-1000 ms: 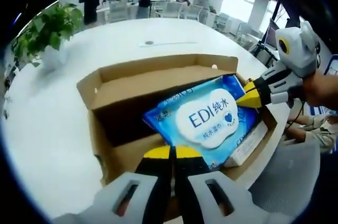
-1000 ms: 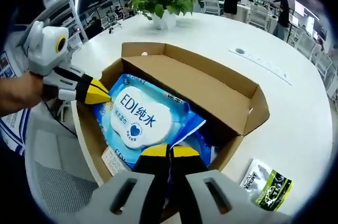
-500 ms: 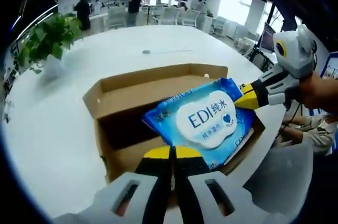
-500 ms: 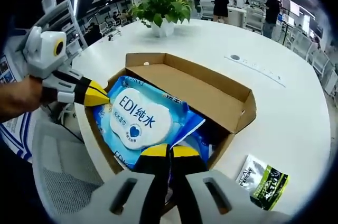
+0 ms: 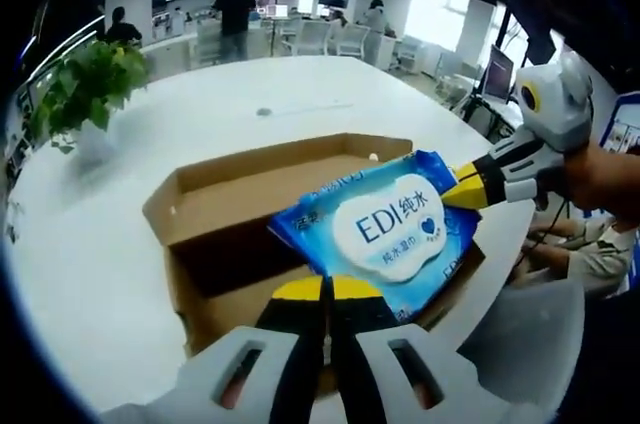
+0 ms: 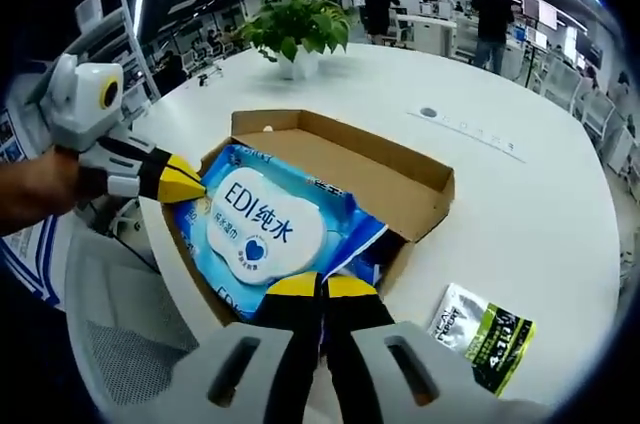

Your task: Operate the shoe box by opening the lid, removing the specified soft item, and placing it in the target area until the item is outside and the box remains undamaged.

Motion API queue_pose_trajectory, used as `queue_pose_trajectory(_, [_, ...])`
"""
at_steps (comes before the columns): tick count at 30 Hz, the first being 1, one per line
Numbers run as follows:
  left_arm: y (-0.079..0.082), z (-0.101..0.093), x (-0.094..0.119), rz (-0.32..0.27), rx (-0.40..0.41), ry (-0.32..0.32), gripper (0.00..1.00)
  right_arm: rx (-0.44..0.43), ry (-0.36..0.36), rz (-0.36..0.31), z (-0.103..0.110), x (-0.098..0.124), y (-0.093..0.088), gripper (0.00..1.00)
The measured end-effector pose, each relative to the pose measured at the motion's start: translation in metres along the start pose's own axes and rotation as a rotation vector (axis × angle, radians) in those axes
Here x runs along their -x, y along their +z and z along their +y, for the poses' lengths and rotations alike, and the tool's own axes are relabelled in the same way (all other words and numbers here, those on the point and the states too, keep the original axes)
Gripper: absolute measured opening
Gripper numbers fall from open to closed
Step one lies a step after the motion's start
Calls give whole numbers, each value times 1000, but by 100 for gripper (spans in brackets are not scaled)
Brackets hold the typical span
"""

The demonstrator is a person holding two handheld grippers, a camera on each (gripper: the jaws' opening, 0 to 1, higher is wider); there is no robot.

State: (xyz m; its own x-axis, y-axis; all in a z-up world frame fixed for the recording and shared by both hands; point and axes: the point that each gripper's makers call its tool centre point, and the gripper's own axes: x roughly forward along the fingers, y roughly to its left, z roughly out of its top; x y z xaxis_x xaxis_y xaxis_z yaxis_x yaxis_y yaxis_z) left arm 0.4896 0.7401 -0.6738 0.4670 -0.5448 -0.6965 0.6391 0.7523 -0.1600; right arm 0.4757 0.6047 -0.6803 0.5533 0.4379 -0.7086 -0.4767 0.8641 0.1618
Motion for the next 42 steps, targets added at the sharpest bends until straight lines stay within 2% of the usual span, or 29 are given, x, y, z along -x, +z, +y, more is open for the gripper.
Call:
queue_pose_trajectory(16, [20,-36,-16,-1,-29,-49,0,-38,-35,-17,-33,27,-10,0])
queue_pose_trajectory(42, [46,-118,-69,28,-114,-157,0,-137,-117,-21,-108,76,-55,0])
